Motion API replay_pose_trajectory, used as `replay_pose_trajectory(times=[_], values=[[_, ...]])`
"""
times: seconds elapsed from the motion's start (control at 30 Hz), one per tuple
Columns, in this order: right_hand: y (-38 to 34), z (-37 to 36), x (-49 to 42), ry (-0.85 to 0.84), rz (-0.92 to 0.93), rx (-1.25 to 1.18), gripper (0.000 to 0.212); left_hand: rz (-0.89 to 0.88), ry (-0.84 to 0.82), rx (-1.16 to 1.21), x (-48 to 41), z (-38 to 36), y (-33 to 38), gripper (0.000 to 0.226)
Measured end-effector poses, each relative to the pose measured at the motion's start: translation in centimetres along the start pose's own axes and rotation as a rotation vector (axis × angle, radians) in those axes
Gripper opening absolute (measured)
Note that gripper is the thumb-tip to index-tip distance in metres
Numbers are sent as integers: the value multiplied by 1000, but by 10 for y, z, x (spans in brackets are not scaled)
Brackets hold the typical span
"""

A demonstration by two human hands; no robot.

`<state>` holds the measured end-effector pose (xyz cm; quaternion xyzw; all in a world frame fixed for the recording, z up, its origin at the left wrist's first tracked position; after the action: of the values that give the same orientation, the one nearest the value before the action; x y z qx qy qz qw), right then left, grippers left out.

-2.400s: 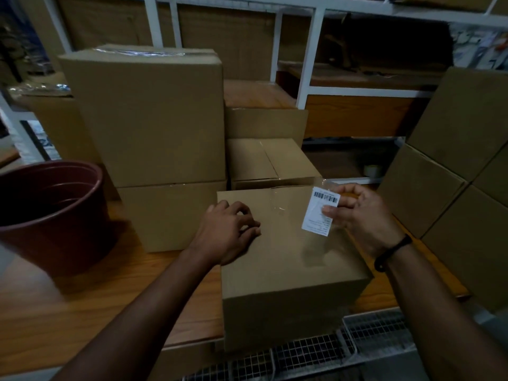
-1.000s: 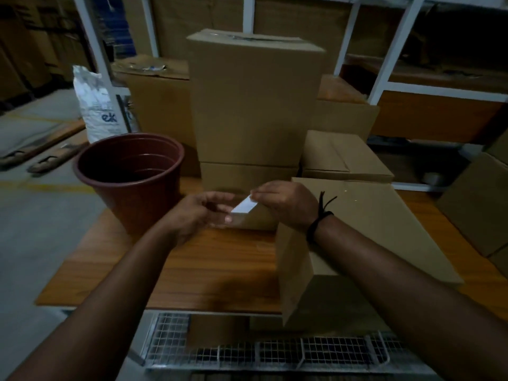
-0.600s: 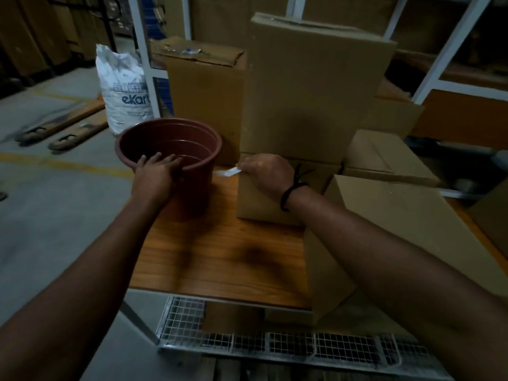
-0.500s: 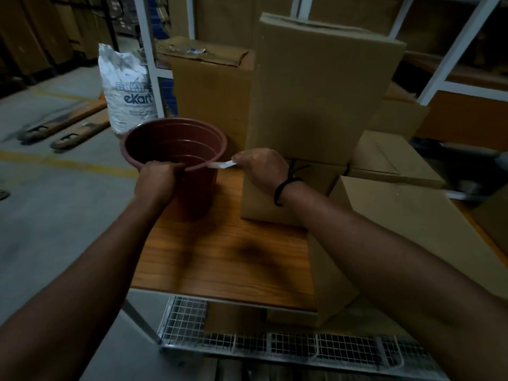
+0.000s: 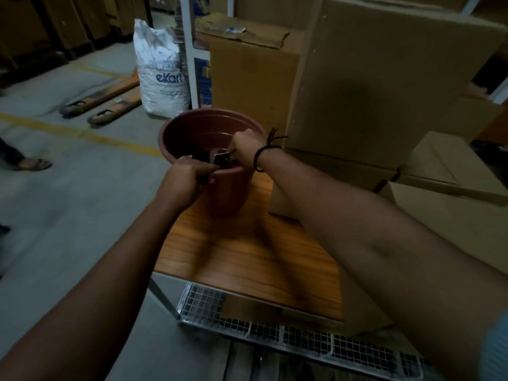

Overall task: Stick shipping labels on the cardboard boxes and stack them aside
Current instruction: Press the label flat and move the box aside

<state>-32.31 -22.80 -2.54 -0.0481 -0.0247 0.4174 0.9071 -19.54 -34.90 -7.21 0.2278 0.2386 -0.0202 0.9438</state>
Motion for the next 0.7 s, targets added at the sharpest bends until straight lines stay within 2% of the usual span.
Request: replay_pose_trajectory(times=[0.1,0.27,0.33,0.53,0.7], values=[[-3,-3,-9,-42,17,-29,19,-4,-39,3,-3,-4,-4,45],[1,5,-2,15,6,-109,22,-3,-78,15,-4,-5,-7,34],[7,14,13,38,-2,-120,24,16,-83,-21,-4,-6,-4,36],[31,48,96,128,-33,-250,24,-78,-17,-101,2,-26,38,48],[66,62,191,151,-157,-219,29,-204,-1,47,2,-48,103,47]])
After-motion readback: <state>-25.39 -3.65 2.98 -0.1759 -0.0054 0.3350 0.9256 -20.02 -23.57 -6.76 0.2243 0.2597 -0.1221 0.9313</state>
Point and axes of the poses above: each hand's wrist, its own x-axis away from the middle knuckle, its own z-axis out of the back of the hand, y = z × x, the point moved 3 cm from there along -x, towards the middle knuckle, and after that the axes turned 7 degrees about z, right-handed, at the moved point
